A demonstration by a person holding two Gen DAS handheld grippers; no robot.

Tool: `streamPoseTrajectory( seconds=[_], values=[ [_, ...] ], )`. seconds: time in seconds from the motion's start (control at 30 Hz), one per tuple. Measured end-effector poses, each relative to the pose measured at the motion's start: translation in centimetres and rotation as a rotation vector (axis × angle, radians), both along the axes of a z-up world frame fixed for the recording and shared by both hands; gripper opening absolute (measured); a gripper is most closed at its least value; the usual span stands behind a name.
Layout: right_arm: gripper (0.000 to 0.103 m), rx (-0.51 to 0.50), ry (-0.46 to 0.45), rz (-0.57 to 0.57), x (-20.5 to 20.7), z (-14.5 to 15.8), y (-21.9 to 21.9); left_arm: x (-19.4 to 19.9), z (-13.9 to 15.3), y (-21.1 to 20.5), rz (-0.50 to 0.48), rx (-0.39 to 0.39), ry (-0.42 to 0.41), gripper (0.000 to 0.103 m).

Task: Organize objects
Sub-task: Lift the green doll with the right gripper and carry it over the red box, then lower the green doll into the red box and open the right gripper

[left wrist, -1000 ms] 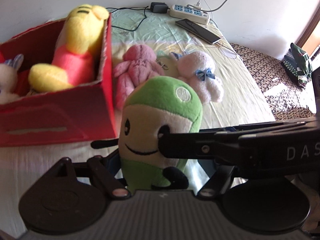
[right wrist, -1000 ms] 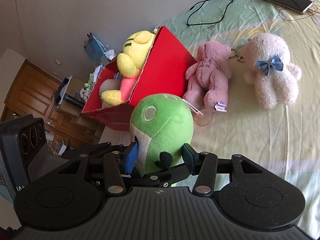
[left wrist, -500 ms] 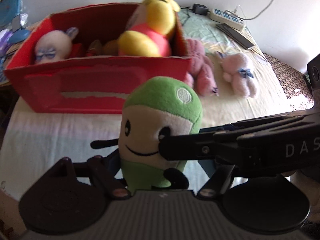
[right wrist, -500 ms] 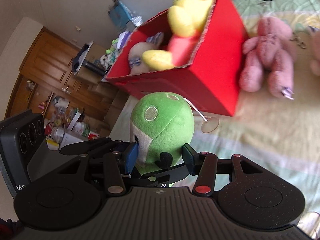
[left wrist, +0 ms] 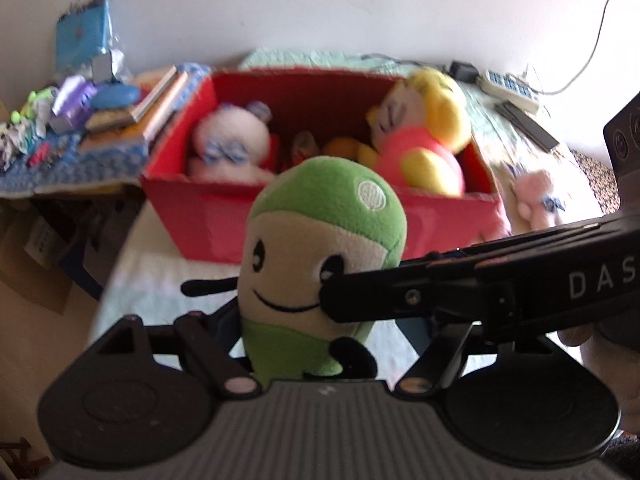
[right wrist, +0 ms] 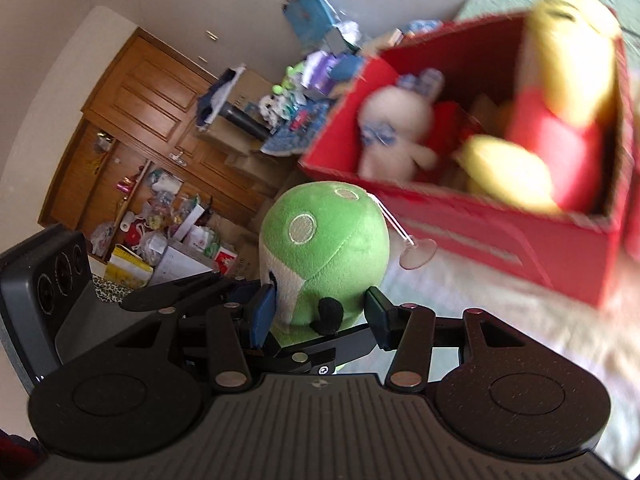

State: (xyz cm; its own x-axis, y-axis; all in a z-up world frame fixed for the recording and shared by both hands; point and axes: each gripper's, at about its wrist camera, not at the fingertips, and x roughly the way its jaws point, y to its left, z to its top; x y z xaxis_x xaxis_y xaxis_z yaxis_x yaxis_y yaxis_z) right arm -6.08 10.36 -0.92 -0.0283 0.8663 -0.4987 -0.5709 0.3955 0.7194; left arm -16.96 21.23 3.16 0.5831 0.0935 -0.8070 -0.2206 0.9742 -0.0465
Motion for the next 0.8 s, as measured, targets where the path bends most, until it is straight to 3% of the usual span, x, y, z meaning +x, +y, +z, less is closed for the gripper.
streamPoseTrajectory(
  seconds=[0.23,0.57,0.8],
  values=[
    [0.052,0.027,-0.091,-0.067,1.1,2.4,2.0,2.4,2.1,3.6,-0.054,-0.005,-0.076,0.077],
    [0.052,0.029,-0.138,-0.259,4.0,4.2,1.8,7.2,3.5,5.5,-0.198,-0.043,-0.158,0.077],
    [0.052,-0.003,-0.160,-0.384,6.1,3.5,1.9,11.5,2.2,6.1,-0.272,-0.090,-0.169,0.077]
  ],
)
